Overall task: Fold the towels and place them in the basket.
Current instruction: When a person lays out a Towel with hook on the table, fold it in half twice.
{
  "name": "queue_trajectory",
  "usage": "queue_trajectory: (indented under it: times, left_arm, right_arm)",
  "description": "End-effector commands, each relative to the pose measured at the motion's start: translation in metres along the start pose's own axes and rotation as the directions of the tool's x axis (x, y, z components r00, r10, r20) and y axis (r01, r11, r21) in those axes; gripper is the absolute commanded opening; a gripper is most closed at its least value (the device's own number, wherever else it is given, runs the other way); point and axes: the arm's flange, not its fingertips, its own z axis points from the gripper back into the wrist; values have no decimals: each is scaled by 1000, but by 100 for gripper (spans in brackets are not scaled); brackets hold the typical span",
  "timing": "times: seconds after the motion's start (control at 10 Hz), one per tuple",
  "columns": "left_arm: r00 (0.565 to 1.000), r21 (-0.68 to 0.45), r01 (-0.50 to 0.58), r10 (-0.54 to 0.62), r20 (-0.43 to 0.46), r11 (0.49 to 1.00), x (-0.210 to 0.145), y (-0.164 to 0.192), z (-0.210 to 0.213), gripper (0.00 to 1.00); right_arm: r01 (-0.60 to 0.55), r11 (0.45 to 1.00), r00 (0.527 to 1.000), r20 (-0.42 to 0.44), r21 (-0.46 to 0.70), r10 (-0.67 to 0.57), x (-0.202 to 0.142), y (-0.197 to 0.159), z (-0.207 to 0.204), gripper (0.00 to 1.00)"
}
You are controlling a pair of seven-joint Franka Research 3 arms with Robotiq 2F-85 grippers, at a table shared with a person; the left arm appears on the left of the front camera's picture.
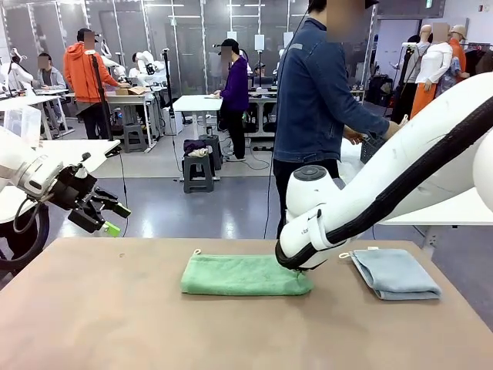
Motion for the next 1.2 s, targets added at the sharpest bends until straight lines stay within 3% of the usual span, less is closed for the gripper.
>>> queue_trajectory:
  times: [0.0,0.4,0.7,1.1]
  left_arm:
    - [1000,-1,-2,2,-3,1000,0,0,0,100]
    - [1000,-1,-2,2,-3,1000,0,0,0,100]
    - [1000,-1,-2,2,-3,1000,0,0,0,100]
    - [1000,-1,-2,2,-3,1000,0,0,0,100]
  right_arm:
    - [2,1000,999,47,-5,-2,-4,-17,16,0]
    - [-38,999,991,126,0,38,1,2,95,0]
    - [-115,993,987,116,15,113,-6,57,138,0]
    - [-49,998,997,53,35,47,-1,137,131,0]
